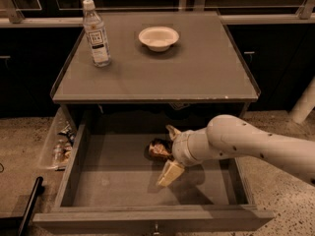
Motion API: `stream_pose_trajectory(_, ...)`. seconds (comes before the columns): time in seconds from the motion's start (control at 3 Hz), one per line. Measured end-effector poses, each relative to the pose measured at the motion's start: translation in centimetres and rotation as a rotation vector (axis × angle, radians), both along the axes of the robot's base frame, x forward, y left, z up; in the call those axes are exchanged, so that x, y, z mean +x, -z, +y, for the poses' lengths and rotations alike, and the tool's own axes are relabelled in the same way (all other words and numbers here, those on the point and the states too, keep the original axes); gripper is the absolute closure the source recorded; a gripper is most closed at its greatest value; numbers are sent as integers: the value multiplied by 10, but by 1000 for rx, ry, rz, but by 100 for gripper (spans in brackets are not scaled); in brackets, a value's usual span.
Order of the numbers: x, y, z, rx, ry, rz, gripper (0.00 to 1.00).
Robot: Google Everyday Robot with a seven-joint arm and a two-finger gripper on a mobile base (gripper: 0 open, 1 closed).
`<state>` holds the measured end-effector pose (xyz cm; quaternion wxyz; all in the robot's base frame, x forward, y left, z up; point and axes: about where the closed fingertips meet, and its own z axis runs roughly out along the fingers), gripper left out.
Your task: Pick orange can from top drawer and place on counter
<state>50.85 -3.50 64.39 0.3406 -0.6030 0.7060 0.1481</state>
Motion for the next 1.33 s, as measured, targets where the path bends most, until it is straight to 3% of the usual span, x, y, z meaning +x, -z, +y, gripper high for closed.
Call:
stream_pose_trajectory(0.67,30,24,-9,-35,-21,-85,0)
stream_pose_trajectory(1.33,28,28,-12,-34,-10,-76,0)
